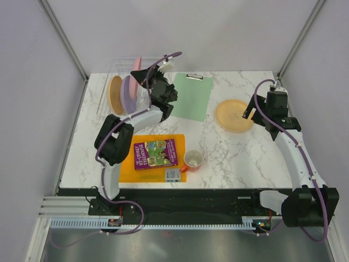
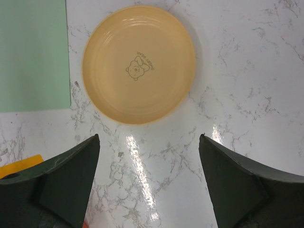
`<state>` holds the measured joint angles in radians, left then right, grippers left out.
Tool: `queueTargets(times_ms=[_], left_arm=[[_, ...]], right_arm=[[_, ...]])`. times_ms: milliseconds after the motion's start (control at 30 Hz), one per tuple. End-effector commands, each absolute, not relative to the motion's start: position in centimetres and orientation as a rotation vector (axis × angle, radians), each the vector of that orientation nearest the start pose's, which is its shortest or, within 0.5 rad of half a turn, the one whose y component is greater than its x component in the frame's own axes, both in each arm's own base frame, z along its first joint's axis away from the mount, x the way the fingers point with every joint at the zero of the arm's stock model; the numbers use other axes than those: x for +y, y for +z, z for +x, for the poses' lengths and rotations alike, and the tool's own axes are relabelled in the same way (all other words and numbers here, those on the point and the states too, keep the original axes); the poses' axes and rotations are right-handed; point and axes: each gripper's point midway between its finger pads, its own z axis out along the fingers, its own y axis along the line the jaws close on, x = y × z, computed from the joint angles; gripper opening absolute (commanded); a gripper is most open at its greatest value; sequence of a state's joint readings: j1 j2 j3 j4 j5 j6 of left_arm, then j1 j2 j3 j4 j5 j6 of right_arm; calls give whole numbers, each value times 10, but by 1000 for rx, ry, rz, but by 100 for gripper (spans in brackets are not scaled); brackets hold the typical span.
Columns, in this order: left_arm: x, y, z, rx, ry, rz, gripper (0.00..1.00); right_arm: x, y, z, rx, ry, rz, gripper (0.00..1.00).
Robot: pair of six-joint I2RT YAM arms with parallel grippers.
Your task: Unload the plates from the dish rack
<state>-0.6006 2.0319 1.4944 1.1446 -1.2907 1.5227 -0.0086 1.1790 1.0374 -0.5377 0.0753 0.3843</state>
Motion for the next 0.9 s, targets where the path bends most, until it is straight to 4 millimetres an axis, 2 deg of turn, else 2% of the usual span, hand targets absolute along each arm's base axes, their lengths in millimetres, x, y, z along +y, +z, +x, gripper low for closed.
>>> queueTargets(times_ms=[0, 67, 100, 133, 167, 200, 233, 267, 333, 367, 400, 433, 467, 533, 633, 667, 867], left_arm=[[-92, 375, 421, 1463, 1129, -207, 2], [-108, 377, 423, 1507, 1125, -81, 2], [-124, 388, 416, 1486, 949, -135, 2], [-139, 371, 418, 1573, 1009, 69, 2], [-156, 362, 420, 1605, 930, 186, 2], [-177, 375, 417, 1614, 613, 12, 2], [-181, 380, 409, 1658, 502, 28, 2], [-184, 371, 403, 1721, 458, 93, 2], [-192, 383, 394, 1721, 352, 77, 2], [-200, 377, 389, 1758, 288, 133, 2], [-209, 378, 386, 1776, 188, 108, 2], [-216, 378, 382, 1781, 129, 122, 2], [-230, 382, 375, 1783, 6, 172, 2], [-239, 377, 369, 1801, -94, 156, 2], [-269, 377, 356, 1815, -317, 213, 2], [-287, 375, 349, 1820, -417, 276, 2], [-314, 359, 334, 1867, -614, 283, 2]], right_arm=[[3, 223, 344, 2138, 148, 441, 92], [5, 226, 343, 2134, 160, 433, 92], [6, 228, 342, 2131, 164, 431, 92], [6, 229, 342, 2129, 169, 431, 92], [8, 229, 342, 2132, 180, 428, 92], [8, 229, 342, 2132, 183, 427, 92], [18, 230, 342, 2136, 204, 398, 92], [19, 230, 341, 2140, 207, 397, 92], [20, 233, 339, 2132, 214, 391, 92], [22, 235, 338, 2132, 222, 386, 92], [24, 237, 338, 2128, 232, 375, 92], [29, 239, 337, 2128, 265, 356, 93], [33, 242, 337, 2124, 282, 339, 92], [46, 248, 336, 2121, 339, 280, 92], [65, 256, 333, 2102, 433, 200, 93], [73, 261, 334, 2077, 475, 177, 93], [110, 283, 328, 1994, 754, 138, 94]])
